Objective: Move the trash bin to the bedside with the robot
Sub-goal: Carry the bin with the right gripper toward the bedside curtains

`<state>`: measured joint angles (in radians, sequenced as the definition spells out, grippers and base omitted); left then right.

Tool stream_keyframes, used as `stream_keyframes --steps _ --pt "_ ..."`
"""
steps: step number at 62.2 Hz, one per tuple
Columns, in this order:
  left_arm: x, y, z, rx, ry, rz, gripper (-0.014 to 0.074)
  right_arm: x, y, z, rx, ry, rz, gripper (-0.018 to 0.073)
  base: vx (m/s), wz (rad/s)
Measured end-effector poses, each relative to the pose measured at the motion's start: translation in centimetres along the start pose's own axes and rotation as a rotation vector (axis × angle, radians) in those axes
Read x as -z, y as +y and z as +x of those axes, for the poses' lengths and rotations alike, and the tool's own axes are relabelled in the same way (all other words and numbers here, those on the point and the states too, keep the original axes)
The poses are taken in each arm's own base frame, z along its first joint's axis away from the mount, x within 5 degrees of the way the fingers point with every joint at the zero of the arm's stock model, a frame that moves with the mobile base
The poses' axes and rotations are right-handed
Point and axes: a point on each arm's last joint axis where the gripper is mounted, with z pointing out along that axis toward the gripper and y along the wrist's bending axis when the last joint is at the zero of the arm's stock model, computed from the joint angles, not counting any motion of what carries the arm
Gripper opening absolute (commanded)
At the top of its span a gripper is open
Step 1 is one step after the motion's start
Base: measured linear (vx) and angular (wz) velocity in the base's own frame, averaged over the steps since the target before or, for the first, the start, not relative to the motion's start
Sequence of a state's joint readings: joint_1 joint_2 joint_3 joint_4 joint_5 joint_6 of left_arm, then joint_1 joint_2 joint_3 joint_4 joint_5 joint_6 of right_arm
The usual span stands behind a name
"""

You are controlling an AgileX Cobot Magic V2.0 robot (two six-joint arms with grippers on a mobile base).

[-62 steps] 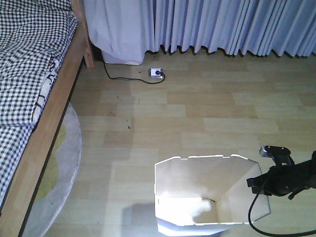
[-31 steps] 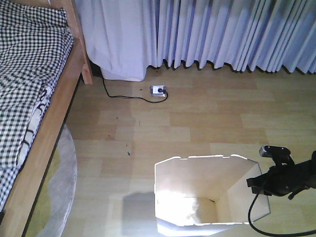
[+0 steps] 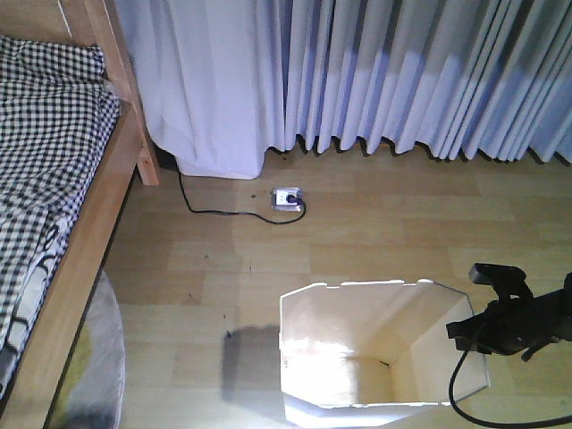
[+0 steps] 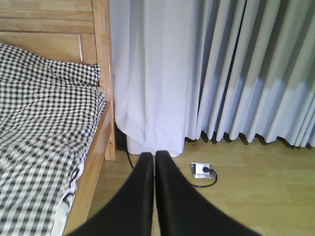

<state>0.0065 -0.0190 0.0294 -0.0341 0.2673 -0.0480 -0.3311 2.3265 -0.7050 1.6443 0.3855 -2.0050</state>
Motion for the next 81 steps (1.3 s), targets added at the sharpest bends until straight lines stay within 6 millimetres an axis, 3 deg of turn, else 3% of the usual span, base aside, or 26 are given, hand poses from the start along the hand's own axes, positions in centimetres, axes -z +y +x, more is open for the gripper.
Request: stream_keyframes --steps 81 --pt "0.00 0.00 0.00 0.000 0.000 0.000 -0.0006 0.00 0.06 -0.03 0.000 -0.003 -0.007 -0.0006 0.30 0.02"
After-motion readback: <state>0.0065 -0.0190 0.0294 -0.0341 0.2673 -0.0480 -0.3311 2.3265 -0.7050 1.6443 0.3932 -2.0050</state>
